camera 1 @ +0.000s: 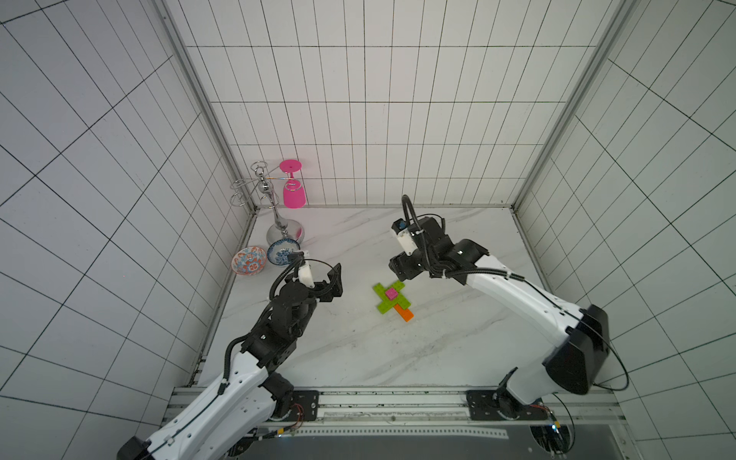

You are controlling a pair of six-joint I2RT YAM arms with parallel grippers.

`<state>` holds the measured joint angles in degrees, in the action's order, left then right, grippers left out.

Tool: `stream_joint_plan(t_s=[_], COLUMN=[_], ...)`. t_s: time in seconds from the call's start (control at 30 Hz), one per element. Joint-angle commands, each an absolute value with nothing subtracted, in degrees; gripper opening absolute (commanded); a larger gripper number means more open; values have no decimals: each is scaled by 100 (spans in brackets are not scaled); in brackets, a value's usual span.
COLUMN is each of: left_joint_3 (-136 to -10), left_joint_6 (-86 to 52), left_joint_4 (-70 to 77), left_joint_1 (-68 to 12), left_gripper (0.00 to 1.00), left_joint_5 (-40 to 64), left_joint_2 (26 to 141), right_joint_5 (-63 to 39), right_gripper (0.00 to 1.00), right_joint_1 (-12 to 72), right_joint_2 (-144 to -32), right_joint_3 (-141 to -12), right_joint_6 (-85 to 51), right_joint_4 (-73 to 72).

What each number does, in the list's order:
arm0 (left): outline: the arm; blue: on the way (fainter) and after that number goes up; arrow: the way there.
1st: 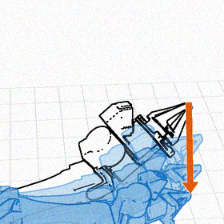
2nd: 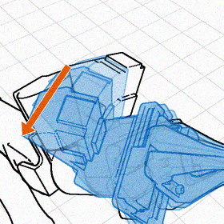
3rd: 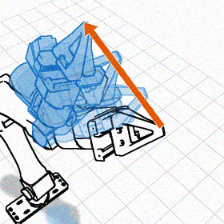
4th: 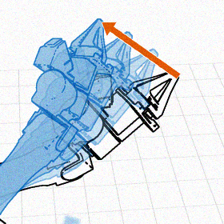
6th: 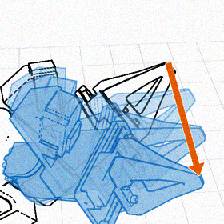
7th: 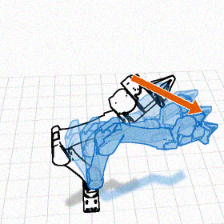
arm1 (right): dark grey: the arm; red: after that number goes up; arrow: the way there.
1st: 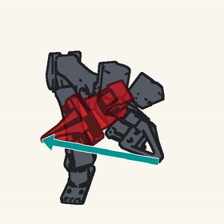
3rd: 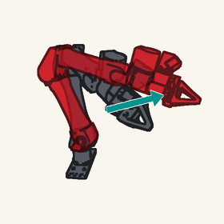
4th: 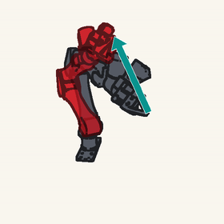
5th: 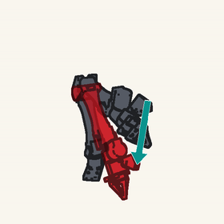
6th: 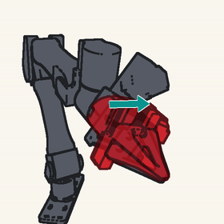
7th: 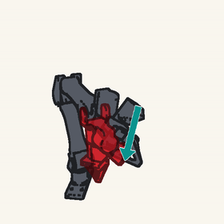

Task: Assemble a small pinwheel with lego
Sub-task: Reset both arms

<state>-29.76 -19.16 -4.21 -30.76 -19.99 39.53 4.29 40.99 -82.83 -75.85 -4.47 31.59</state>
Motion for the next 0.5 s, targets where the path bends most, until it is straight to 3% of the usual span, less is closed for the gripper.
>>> stream_joint_plan(t_s=[0.0,0.07,0.17,0.3,0.47], left_joint_3=[-2484,-2045,-1462,-1312,-1429], left_joint_6=[-929,-522,-286,-134,417], left_joint_4=[508,1340,2418,2924,3982], left_joint_1=[-2906,-2587,-1903,-1477,-1455], left_gripper=[98,98,98,98,98], left_joint_5=[-2939,-2949,-2442,-2500,-2473], left_joint_2=[3863,3904,4252,5231,6871], right_joint_5=[1949,2926,3418,2684,1938], right_gripper=[99,99,99,98,99], right_joint_1=[3922,3785,3278,2217,1158], right_joint_2=[-7417,-6746,-6137,-6208,-7207], right_joint_3=[-6168,-5363,-4126,-3022,-2436], right_joint_6=[-584,-154,587,773,288], right_joint_4=[1788,1062,-299,-1643,-2797])
